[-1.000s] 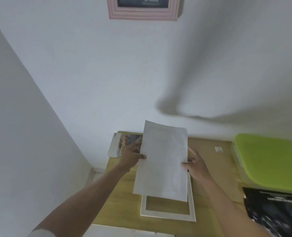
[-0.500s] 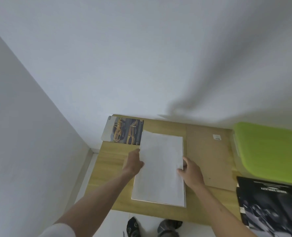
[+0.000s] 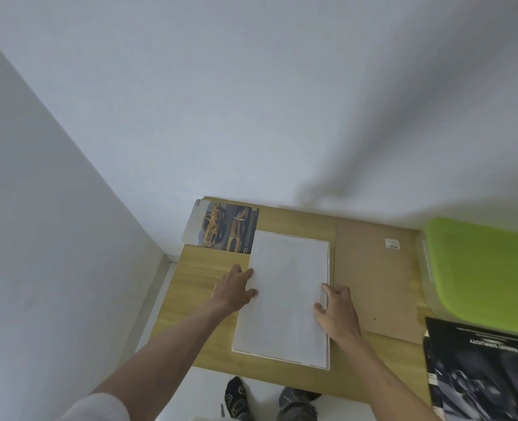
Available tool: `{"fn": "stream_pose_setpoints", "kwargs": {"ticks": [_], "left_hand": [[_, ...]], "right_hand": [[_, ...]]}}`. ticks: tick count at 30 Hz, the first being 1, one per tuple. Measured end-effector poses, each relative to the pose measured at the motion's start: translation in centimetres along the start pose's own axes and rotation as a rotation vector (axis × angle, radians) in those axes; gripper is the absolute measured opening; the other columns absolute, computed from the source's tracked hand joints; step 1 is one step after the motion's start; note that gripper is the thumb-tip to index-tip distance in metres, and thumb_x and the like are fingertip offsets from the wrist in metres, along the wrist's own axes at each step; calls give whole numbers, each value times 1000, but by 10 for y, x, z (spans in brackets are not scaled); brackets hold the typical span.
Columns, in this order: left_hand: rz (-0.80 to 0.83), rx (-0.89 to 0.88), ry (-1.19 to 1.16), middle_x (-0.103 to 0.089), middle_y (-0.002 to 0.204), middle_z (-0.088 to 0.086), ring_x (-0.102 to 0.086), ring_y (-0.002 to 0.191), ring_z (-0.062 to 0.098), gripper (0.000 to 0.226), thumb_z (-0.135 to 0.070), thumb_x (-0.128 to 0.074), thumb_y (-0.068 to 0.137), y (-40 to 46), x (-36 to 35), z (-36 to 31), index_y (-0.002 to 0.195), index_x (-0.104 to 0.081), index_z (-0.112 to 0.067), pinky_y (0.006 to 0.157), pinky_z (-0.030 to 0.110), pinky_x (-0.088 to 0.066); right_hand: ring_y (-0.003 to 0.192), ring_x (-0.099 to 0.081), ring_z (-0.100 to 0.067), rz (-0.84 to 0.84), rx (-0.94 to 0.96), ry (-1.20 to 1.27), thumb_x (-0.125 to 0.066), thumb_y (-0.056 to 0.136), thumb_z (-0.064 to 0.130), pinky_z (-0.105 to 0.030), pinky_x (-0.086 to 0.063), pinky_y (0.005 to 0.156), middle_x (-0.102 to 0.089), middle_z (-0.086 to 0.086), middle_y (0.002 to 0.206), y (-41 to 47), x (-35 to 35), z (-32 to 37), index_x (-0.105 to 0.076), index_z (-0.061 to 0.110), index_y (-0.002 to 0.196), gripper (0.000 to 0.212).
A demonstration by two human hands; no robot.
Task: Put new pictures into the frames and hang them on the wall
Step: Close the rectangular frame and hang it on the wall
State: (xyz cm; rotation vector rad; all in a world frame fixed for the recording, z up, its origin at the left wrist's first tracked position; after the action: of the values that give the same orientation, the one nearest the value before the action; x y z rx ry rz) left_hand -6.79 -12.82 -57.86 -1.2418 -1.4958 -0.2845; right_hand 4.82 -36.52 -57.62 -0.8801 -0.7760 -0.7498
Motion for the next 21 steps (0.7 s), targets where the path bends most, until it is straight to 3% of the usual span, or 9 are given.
{"fn": "stream_pose_setpoints", "kwargs": {"ticks": [14, 21], "left_hand": [[9, -14, -133, -47, 123, 7, -53, 110, 28, 64, -29, -62, 94, 8, -7, 1, 150, -34, -15, 98, 38, -46], [26, -44, -216, -43, 110, 2, -51, 98, 23, 59, -8, -56, 94, 7, -8, 10, 149, -36, -11, 87, 29, -49]], "right_hand": [[118, -54, -19, 15, 5, 70, -58, 94, 26, -28, -47, 94, -40, -5, 139, 4, 1, -3, -40, 16, 147, 57], [118, -54, -19, 11, -3, 63, -59, 94, 25, -28, -46, 95, -40, -4, 139, 3, 1, -2, -40, 16, 148, 58]]}}
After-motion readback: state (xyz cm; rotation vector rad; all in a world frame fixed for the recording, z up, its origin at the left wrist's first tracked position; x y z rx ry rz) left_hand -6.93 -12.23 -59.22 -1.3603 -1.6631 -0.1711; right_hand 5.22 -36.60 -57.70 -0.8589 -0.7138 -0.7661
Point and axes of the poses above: each hand's wrist, its own y-axis towards the middle knuckle, its own x-axis out of the back of the hand, z = x × y, the point moved 4 cm from there along y, towards the middle knuckle
